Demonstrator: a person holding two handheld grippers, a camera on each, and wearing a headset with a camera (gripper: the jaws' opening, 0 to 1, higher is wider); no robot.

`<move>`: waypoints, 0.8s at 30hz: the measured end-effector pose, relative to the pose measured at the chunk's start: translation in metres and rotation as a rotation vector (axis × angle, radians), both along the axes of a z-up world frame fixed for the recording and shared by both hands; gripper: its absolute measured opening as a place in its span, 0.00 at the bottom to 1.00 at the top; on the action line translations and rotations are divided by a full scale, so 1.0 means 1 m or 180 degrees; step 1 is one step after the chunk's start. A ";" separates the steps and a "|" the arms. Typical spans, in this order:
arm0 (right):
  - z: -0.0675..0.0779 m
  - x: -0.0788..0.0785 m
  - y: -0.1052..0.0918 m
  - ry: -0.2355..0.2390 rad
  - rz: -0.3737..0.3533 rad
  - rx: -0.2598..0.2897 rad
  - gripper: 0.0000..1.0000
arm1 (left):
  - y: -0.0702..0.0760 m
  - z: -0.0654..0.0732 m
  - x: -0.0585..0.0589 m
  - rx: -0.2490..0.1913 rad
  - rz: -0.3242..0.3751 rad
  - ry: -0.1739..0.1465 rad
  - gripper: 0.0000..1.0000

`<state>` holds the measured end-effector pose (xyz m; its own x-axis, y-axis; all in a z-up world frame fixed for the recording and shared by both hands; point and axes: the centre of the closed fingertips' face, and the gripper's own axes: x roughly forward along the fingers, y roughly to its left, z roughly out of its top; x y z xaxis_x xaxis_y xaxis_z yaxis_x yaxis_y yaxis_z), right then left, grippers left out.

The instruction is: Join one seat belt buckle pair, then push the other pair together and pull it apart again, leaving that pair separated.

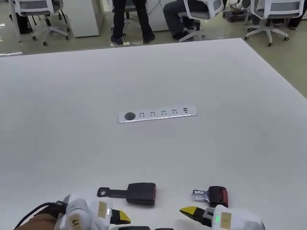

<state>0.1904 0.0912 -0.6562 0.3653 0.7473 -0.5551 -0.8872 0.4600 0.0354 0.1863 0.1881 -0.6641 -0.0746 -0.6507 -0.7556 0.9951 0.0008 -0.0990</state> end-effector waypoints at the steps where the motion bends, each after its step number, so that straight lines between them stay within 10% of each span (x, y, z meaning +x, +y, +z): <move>1: 0.002 0.001 -0.005 -0.0013 -0.0022 0.0001 0.63 | -0.001 0.005 0.004 -0.0045 0.0040 -0.0039 0.58; 12: 0.010 0.035 -0.065 -0.0079 -0.0329 -0.0117 0.64 | -0.003 0.031 0.061 -0.0145 0.0240 -0.0323 0.64; 24: 0.001 0.073 -0.118 0.0167 -0.0445 -0.0251 0.63 | -0.018 0.018 0.111 0.0081 0.0011 -0.0553 0.64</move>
<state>0.2633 -0.0271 -0.6550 0.4318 0.6445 -0.6311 -0.8122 0.5821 0.0387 0.2972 0.1706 -0.6465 0.0607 -0.6313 -0.7732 0.9972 0.0046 0.0745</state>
